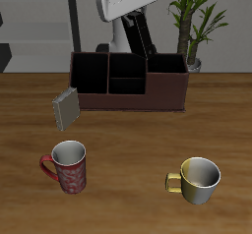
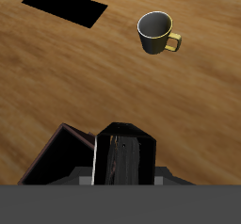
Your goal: Place the black book into the back desk caddy's front compartment
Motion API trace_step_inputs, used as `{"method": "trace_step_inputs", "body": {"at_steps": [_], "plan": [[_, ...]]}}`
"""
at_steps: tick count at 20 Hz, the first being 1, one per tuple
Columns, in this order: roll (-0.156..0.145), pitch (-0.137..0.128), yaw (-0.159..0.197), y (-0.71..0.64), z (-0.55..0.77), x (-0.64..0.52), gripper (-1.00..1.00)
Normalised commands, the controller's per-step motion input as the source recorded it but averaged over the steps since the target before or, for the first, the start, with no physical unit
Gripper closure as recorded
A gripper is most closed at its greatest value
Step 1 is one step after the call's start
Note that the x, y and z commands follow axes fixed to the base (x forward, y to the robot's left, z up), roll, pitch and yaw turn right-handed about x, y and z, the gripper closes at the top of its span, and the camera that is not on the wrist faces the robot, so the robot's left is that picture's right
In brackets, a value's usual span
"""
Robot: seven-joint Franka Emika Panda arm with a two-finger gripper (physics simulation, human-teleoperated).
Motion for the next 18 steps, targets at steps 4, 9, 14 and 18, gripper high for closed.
{"method": "trace_step_inputs", "body": {"at_steps": [4, 9, 14, 18], "plan": [[-0.015, 0.019, 0.092, -0.03, 0.12, -0.24, 1.00], [0.015, 0.024, 0.109, -0.01, -0.02, -0.14, 1.00], [0.015, 0.078, 0.118, -0.02, -0.13, -0.05, 1.00], [-0.005, 0.083, 0.168, -0.15, -0.08, -0.04, 1.00]]}}
